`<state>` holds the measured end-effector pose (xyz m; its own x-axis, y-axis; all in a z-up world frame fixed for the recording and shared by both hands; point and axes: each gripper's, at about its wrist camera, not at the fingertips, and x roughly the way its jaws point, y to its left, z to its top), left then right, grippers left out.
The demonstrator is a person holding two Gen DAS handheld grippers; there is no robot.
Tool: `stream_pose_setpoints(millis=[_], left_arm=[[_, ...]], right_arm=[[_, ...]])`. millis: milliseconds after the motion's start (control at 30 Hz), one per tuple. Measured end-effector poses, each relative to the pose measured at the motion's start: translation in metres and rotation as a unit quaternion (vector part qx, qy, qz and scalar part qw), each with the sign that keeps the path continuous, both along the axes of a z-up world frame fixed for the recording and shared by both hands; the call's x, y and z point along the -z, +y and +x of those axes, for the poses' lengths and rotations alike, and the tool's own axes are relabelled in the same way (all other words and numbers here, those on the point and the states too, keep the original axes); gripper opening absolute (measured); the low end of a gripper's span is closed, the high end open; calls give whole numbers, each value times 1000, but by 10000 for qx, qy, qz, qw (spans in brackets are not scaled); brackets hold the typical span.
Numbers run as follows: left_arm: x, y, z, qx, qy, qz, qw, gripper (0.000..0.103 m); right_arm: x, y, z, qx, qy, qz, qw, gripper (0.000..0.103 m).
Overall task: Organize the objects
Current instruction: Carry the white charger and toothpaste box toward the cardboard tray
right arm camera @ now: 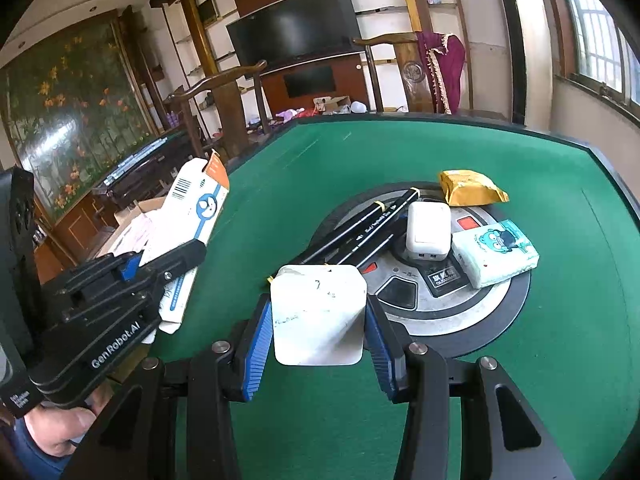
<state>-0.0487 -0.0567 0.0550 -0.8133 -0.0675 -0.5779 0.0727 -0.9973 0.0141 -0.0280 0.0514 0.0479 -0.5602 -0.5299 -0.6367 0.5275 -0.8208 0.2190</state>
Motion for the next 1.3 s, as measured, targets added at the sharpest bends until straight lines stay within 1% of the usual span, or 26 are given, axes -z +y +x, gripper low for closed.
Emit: stream_pose_setpoints(millis=[133,400,667,1033,1100,1300], left_arm=[[-1,2,5,-24,84,-106,9999,16],[-5,-1,22,-132,284,-161,9994,16],[-16,-7,44,-270,620,-213,9975,16],[-26,-21,68,-456,885,-162,9949,16],[-28,-24,74,-499,926,-215,9942,16],[-32,-39,87,-642,985,-184,9929,16]], right_arm=[[-4,-2,6,-8,38,-70,10000,49],[-9,-5,16,-3,81,-208,9998,49],[-15,-13,25,-8,110,-346,9993,49],[-19,-38,41,-114,148,-439,9989,49],[-20,-44,43,-167,139,-454,9987,49],[-23,-65,52,-332,172,-498,9981,49]])
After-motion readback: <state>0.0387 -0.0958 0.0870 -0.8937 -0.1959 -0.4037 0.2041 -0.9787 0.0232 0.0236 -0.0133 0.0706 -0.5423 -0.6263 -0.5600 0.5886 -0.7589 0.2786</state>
